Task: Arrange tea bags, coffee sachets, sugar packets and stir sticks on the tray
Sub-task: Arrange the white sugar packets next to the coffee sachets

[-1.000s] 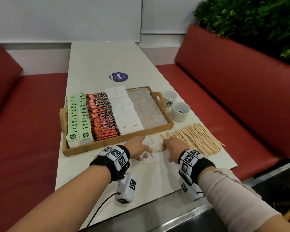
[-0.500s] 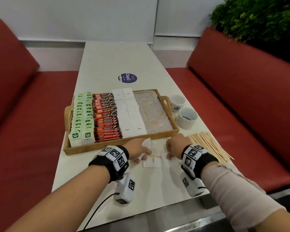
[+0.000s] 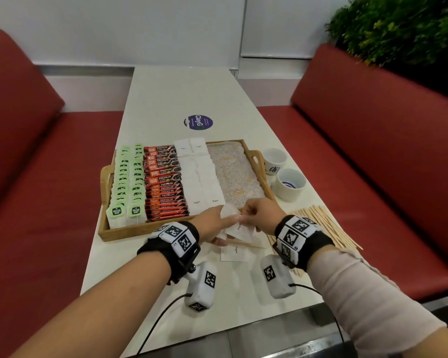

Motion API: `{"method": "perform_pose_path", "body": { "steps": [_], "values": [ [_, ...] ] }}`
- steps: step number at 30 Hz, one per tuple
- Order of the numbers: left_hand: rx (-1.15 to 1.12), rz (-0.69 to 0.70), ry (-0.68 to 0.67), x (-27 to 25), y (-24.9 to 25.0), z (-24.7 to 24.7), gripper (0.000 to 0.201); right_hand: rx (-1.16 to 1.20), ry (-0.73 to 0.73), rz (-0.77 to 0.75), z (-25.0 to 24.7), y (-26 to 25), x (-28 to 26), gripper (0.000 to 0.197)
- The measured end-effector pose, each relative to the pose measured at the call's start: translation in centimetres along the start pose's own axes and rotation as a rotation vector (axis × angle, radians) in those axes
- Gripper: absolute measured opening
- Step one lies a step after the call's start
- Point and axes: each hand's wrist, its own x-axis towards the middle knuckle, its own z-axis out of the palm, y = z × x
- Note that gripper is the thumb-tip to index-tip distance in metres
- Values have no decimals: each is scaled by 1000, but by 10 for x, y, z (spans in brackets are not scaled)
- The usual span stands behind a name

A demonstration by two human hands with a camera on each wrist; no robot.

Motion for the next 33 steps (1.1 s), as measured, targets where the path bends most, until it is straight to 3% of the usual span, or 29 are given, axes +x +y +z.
{"method": "perform_pose_path", "body": {
  "steps": [3,5,7,9,12,16,23,27,30,33],
  "values": [
    [93,40,74,-2,-3,-6,28,149,-9,29,12,0,-1,19],
    [155,59,153,-1,-6,-11,27,125,3,57,17,3,0,23],
    [186,61,211,-4,-7,-15,24,-71,-19,108,22,9,3,26],
    [195,59,244,-6,-9,-18,18,-339,-76,165,25,15,2,17],
    [171,49,260,-10,-11,-20,18,-480,-133,211,28,24,0,21],
    [98,37,274,-11,-13,-19,23,-493,-133,224,25,29,0,27],
    [37,36,302,-14,-16,-19,27,-411,48,159,12,27,-5,19],
    [39,36,316,-15,-17,-17,26,-297,-65,75,30,16,-10,26],
    [44,42,326,-16,-15,-17,24,-280,-89,74,41,11,-14,42],
    [57,44,336,-17,-15,-18,23,-324,-117,91,43,9,-13,42]
  ]
}}
